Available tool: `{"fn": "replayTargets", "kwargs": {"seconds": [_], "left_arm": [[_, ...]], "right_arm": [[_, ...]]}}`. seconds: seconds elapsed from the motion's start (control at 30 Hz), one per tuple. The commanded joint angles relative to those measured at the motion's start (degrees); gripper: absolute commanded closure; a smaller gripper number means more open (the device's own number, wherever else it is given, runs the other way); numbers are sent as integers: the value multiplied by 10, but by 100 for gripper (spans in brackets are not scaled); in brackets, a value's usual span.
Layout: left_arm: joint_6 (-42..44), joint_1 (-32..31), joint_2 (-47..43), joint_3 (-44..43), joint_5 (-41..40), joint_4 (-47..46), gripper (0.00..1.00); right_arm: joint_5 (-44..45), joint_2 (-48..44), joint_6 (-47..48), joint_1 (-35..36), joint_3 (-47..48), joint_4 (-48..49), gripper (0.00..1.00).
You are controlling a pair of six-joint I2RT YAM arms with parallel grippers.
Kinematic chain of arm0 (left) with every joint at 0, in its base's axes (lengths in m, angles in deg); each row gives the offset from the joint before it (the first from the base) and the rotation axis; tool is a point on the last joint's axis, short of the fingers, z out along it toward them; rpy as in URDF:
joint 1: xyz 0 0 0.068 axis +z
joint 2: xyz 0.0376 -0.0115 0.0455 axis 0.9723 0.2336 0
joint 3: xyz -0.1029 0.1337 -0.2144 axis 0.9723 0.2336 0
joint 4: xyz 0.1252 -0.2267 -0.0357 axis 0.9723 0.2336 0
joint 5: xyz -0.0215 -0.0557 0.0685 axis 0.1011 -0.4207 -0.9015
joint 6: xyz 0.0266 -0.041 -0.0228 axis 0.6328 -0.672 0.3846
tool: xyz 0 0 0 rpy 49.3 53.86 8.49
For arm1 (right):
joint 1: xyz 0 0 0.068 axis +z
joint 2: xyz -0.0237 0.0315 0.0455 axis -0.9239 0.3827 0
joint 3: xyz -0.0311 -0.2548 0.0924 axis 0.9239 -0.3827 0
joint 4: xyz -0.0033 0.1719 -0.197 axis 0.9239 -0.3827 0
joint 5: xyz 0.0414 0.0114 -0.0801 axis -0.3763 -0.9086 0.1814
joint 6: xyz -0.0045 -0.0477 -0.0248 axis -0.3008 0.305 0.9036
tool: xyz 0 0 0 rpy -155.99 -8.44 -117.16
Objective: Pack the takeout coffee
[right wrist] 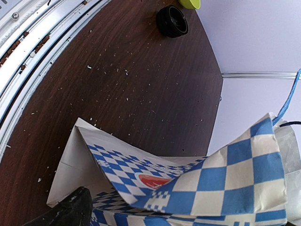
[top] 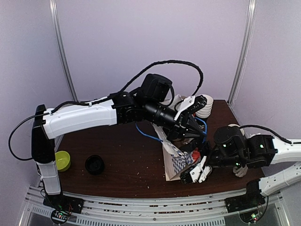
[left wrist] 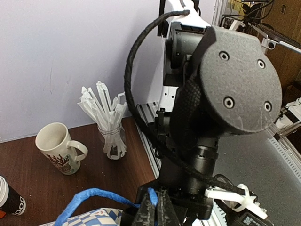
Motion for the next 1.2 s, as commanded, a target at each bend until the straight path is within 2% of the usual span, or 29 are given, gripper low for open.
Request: {"fn": "replayTargets", "kwargs": {"seconds": [0.0, 0.2, 0.67, 1.17], "left_arm": [[-19, -20, -15, -40, 35, -93, 100], [-23, -19, -11, -43, 9, -98, 100], [-33, -19, 9, -58, 25, -42, 100], [-68, -21, 39, -101, 48, -7, 100]], "right_arm": [[34, 15, 15, 3, -37, -40, 5], [32, 4, 18, 12, -41, -19, 5], [-9, -45, -11, 23, -45, 95, 5], [7, -23, 45, 23, -64, 208, 5]]}}
